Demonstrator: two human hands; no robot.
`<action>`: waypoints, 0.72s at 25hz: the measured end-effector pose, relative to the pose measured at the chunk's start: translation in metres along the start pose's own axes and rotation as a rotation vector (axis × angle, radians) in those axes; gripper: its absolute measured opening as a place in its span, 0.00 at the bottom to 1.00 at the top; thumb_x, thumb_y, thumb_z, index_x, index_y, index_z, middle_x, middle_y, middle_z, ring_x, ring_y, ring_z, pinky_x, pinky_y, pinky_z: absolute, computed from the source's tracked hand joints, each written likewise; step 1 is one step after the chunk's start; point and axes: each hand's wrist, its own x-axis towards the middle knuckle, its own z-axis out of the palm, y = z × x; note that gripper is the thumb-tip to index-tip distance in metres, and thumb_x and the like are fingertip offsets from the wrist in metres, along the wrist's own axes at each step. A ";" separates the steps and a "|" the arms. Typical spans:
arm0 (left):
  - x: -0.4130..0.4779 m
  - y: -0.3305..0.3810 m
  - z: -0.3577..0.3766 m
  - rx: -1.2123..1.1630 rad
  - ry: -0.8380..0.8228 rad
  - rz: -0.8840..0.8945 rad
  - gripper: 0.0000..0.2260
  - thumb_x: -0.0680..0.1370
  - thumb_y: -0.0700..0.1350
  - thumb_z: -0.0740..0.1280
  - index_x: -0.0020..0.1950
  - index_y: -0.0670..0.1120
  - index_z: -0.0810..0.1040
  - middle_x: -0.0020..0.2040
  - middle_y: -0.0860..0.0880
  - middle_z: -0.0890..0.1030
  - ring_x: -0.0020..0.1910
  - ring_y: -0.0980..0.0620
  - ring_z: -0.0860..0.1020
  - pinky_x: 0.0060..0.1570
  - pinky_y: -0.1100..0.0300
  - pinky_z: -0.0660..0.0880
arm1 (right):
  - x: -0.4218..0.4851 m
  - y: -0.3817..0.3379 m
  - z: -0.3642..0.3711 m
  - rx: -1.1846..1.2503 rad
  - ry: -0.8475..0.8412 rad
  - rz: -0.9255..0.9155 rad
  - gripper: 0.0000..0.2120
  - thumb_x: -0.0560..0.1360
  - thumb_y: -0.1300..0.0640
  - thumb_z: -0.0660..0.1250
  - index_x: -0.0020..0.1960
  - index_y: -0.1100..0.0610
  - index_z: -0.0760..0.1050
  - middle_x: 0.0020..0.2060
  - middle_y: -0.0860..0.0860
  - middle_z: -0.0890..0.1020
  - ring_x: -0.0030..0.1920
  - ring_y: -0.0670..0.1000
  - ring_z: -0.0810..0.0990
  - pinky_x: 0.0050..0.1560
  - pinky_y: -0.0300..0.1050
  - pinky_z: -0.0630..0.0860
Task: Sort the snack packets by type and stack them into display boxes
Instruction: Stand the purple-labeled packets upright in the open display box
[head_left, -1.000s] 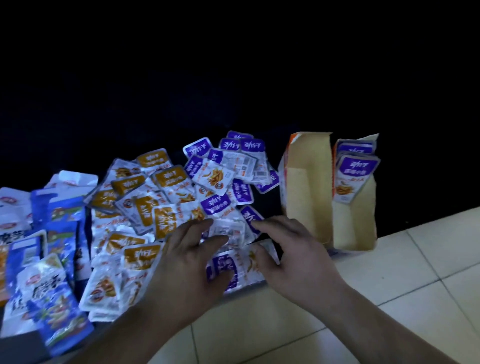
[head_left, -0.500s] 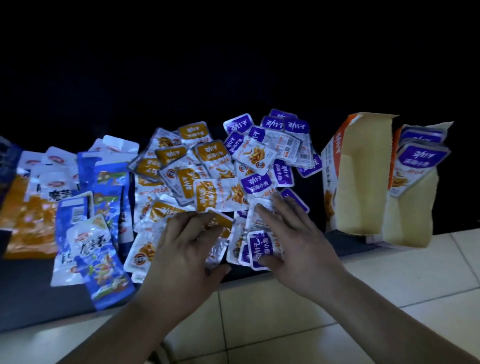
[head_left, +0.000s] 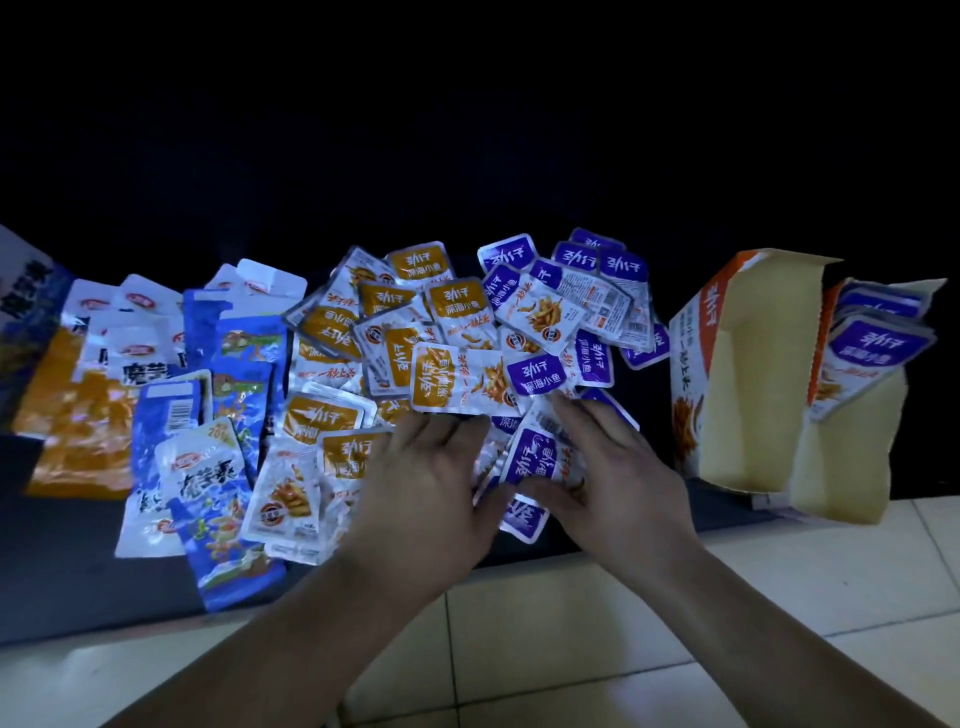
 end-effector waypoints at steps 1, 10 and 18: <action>0.005 0.011 0.004 0.015 -0.069 -0.044 0.31 0.70 0.64 0.70 0.68 0.48 0.77 0.58 0.48 0.82 0.57 0.42 0.78 0.53 0.48 0.76 | 0.000 0.001 0.000 0.015 -0.009 0.027 0.43 0.70 0.31 0.71 0.79 0.41 0.59 0.72 0.37 0.67 0.69 0.45 0.71 0.51 0.45 0.78; 0.013 0.005 0.012 -0.107 -0.063 -0.167 0.22 0.67 0.55 0.80 0.57 0.50 0.82 0.50 0.49 0.79 0.52 0.45 0.78 0.49 0.51 0.77 | -0.007 0.017 -0.010 0.216 -0.056 0.095 0.38 0.72 0.47 0.77 0.78 0.47 0.66 0.62 0.41 0.69 0.64 0.47 0.75 0.57 0.49 0.78; 0.008 -0.005 -0.054 -1.052 0.094 -0.530 0.14 0.75 0.35 0.76 0.57 0.49 0.84 0.43 0.52 0.88 0.38 0.56 0.84 0.37 0.69 0.77 | 0.003 -0.008 -0.031 0.490 0.209 0.251 0.08 0.78 0.57 0.70 0.54 0.49 0.75 0.43 0.40 0.81 0.43 0.39 0.80 0.41 0.38 0.75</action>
